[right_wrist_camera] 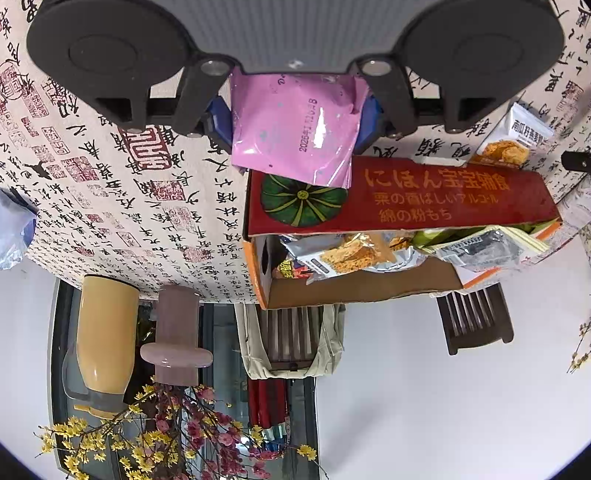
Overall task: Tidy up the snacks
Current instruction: 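Grasp the white-and-orange cracker packet with the left tool while the right tool holds the pink packet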
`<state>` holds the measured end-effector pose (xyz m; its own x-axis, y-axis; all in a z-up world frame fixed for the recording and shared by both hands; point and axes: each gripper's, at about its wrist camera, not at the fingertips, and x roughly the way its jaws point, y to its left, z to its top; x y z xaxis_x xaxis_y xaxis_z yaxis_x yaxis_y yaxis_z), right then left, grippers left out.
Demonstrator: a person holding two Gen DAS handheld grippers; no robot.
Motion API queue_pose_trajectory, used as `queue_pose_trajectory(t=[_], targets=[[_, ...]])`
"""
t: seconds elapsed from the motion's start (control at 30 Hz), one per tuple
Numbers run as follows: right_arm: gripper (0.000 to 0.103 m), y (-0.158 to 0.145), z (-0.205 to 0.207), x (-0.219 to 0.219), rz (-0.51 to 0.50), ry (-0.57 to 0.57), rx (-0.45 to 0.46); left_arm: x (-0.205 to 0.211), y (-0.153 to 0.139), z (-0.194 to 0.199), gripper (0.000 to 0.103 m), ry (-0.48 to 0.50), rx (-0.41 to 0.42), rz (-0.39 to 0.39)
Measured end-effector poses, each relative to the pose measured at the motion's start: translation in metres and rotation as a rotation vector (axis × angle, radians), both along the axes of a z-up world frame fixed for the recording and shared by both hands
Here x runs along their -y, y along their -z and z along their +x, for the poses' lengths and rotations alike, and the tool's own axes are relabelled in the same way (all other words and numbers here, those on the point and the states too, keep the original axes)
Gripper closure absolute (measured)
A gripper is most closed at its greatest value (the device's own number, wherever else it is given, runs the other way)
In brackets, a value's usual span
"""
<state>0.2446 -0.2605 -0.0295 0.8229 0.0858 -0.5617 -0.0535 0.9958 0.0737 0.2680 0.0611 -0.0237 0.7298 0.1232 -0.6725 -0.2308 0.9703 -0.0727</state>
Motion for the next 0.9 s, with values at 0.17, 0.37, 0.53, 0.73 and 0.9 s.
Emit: queue_pose_trajectory(t=[0.17, 0.37, 0.53, 0.73, 0.9], targets=[[0.038, 0.000, -0.001, 0.000, 0.001, -0.003, 0.004, 0.032, -0.010, 0.008, 0.000, 0.060, -0.003, 0.043], [0.038, 0.000, -0.001, -0.001, 0.006, -0.012, 0.007, 0.068, -0.010, 0.023, 0.000, 0.128, -0.035, 0.078], [0.038, 0.000, -0.002, -0.001, 0.010, -0.019, 0.006, 0.089, -0.002, 0.029, 0.000, 0.175, -0.067, 0.104], [0.038, -0.001, -0.002, -0.002, 0.012, -0.024, 0.009, 0.104, 0.016, 0.034, 0.000, 0.206, -0.120, 0.146], [0.038, -0.001, -0.003, -0.002, 0.013, -0.024, 0.010, 0.097, 0.022, 0.033, 0.000, 0.196, -0.105, 0.091]])
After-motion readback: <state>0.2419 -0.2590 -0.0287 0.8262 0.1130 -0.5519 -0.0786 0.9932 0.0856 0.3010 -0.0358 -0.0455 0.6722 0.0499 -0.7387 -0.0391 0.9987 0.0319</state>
